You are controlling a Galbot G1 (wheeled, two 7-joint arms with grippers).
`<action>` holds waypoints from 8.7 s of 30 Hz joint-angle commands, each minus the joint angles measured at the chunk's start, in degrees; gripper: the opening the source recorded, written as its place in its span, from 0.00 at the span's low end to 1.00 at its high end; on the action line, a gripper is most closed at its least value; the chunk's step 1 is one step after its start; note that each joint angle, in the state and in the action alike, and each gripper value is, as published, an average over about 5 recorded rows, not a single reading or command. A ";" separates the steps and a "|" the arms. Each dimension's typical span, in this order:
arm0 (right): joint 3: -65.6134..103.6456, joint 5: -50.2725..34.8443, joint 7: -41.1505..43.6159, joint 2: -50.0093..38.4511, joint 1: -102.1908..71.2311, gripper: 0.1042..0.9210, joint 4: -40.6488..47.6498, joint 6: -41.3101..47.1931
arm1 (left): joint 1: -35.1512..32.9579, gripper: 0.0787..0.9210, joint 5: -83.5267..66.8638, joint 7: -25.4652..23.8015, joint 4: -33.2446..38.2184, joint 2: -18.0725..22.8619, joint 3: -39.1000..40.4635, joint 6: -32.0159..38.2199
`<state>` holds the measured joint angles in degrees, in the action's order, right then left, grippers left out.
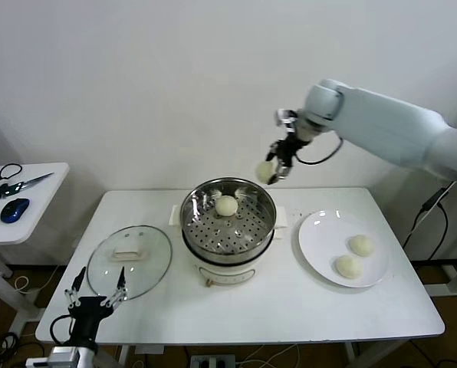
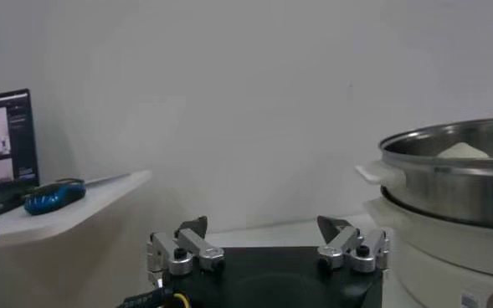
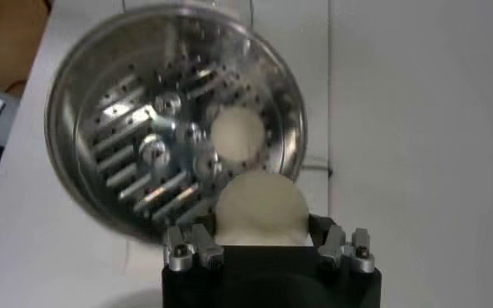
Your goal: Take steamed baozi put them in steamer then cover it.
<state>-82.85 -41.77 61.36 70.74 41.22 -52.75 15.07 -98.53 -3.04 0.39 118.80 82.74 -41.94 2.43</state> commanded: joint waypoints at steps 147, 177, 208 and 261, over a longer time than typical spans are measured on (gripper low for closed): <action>3.11 40.34 8.22 0.94 4.30 0.75 -18.98 -43.94 | -2.24 0.88 2.75 0.14 -1.08 0.23 -1.74 -0.42; 4.37 54.68 6.37 7.79 -12.28 0.77 -19.07 -47.83 | -1.84 0.88 1.59 0.04 -2.07 -0.23 -2.57 -0.01; 1.66 11.45 -5.44 -24.42 -0.22 0.88 -14.66 -0.13 | -1.66 0.88 1.84 -0.12 -0.85 -1.02 -1.92 -0.15; 48.62 62.22 6.59 -13.82 -40.66 0.88 29.61 -22.69 | -0.41 0.88 3.08 0.03 -2.85 -0.30 -1.51 -1.04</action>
<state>-36.55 17.37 67.54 54.05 1.36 -28.06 -5.88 -98.96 -0.09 0.41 116.09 82.39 -43.52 1.42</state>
